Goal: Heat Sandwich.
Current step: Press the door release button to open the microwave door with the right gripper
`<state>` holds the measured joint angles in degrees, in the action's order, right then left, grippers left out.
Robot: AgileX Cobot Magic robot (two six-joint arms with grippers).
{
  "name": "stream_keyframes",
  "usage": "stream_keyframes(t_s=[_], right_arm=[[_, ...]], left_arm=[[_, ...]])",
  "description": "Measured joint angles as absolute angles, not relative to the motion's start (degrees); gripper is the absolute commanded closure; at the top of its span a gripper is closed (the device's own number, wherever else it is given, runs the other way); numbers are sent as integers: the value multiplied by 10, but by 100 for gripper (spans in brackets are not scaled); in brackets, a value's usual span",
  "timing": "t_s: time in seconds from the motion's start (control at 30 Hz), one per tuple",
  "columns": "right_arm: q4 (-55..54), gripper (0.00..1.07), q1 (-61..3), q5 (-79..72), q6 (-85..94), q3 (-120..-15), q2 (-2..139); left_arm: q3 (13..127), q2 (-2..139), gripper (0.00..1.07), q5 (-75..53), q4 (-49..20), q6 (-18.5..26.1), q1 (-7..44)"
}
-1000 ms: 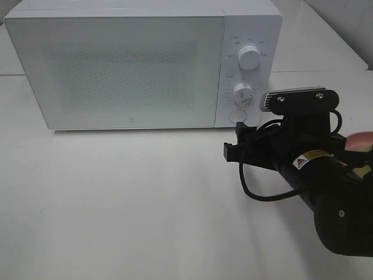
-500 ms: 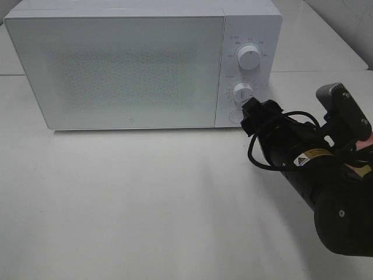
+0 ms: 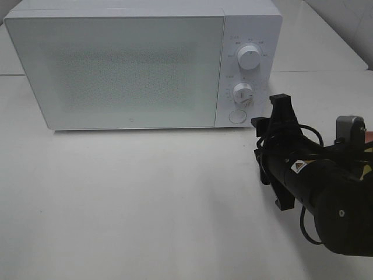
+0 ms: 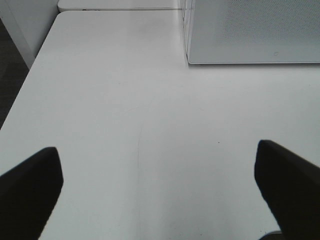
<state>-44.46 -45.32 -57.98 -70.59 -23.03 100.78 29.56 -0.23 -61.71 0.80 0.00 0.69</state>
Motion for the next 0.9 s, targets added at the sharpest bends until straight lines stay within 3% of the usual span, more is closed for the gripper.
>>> stream_keyframes(t_s=[0.03,0.07,0.1,0.13,0.2,0.67,0.9], right_arm=[[-445,71,-453,-575,-709,-230,1008],[-445,86,-453,-570,-713,-230,1008],[-445,94,-453,-570,-713,-230,1008],[-445,94,-453,-570,-713,-230,1008],[-445,107,-453,-570,-716,-230,1008],[-442,107,-453,-560,-721,-230,1008],[-396,107,-414,-557,-755,-249,1039]], left_arm=[[296,-2,7,-617,8,0,7],[296,-2,7,-617,8,0,7],[296,-2,7,-617,8,0,7],[296,-2,7,-617,8,0,7],[296,-2,7,-617,8,0,7],[296,-2,7,-617,8,0,7],[296,-2,7,-617,8,0,7]])
